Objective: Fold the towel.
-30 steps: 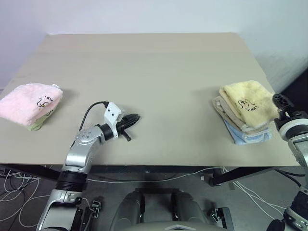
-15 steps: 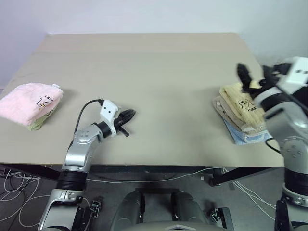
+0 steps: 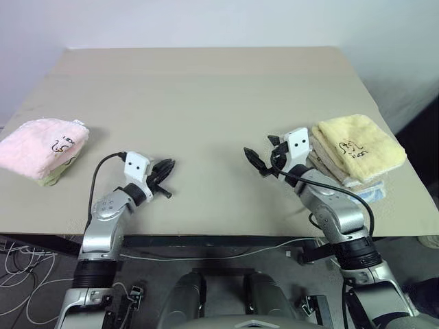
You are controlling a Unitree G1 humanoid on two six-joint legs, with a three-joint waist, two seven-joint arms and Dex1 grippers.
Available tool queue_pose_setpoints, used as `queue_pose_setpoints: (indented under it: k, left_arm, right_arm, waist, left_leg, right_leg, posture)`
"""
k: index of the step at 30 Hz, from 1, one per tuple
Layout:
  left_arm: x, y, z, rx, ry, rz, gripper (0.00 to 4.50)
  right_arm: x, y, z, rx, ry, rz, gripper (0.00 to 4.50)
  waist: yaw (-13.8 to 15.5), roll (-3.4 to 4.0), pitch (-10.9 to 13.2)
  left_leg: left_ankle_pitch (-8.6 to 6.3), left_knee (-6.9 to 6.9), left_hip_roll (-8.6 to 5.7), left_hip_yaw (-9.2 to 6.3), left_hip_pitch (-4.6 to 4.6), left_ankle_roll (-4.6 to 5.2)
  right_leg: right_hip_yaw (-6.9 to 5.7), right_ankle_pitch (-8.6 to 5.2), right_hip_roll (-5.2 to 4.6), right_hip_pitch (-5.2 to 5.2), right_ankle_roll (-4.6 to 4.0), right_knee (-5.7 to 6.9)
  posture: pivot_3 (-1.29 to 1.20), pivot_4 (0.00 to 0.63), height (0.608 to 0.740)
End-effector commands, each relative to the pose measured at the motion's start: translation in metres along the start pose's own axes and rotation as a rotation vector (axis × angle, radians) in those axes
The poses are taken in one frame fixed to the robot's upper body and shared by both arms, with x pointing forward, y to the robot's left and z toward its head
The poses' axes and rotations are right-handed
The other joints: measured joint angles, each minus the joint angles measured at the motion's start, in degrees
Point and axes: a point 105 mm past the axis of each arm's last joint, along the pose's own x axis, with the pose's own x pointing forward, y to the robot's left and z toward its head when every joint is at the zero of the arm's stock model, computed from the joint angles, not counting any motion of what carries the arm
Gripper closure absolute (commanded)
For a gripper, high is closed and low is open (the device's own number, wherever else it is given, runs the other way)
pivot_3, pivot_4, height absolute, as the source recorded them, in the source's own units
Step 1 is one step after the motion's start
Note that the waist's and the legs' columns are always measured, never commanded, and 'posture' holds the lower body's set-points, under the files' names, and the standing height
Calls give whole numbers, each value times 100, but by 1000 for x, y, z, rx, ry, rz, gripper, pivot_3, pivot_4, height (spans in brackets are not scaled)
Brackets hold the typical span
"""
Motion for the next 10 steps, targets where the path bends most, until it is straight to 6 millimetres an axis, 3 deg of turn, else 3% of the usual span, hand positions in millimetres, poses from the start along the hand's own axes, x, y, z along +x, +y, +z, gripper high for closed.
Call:
queue_pose_setpoints:
  k: [1, 10]
  left_arm:
    - [-4, 9, 21, 48, -66, 48, 4097]
    - [-5, 8, 21, 72, -38, 40, 4097]
  right_arm:
    - [1, 6, 8, -31, -48, 20, 51]
    - [3, 16, -2, -2, -55, 11, 51]
  waist:
    - [12, 0, 0]
    - [-1, 0, 0]
  left_leg:
    - [0, 0, 0, 0, 0, 0]
    - [0, -1, -3, -2, 1, -1]
  right_leg:
    - [0, 0, -1, 0, 0, 0]
    - [-1, 0, -3, 0, 0, 1]
  posture:
    - [0, 150, 740]
    - [0, 150, 740]
